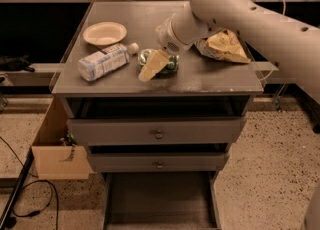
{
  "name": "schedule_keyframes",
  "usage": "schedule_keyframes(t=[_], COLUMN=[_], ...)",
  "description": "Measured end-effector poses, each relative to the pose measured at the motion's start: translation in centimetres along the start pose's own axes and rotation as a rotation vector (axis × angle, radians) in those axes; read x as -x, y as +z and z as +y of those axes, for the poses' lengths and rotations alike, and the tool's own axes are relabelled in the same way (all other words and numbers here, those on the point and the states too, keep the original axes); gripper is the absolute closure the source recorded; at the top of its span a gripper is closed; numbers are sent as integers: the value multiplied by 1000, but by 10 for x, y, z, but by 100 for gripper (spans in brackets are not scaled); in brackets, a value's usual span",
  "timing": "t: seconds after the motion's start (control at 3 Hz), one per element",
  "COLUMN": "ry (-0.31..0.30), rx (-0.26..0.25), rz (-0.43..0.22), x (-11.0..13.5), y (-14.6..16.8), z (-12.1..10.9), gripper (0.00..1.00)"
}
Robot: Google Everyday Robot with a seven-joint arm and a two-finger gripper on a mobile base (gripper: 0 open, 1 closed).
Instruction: Place green can into bottom drawer
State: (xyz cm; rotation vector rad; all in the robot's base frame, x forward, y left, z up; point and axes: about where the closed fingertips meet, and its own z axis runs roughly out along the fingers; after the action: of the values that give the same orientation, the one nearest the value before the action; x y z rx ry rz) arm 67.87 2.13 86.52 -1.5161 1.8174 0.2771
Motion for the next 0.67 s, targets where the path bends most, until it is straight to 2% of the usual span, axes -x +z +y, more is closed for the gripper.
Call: schedule_keyframes(t=[0.33,0.67], ry=[-10,-20], rx=[20,19], rz=[26,37], x=[-4,-7], y=[17,19], z=[-13,-26], gripper=[0,0])
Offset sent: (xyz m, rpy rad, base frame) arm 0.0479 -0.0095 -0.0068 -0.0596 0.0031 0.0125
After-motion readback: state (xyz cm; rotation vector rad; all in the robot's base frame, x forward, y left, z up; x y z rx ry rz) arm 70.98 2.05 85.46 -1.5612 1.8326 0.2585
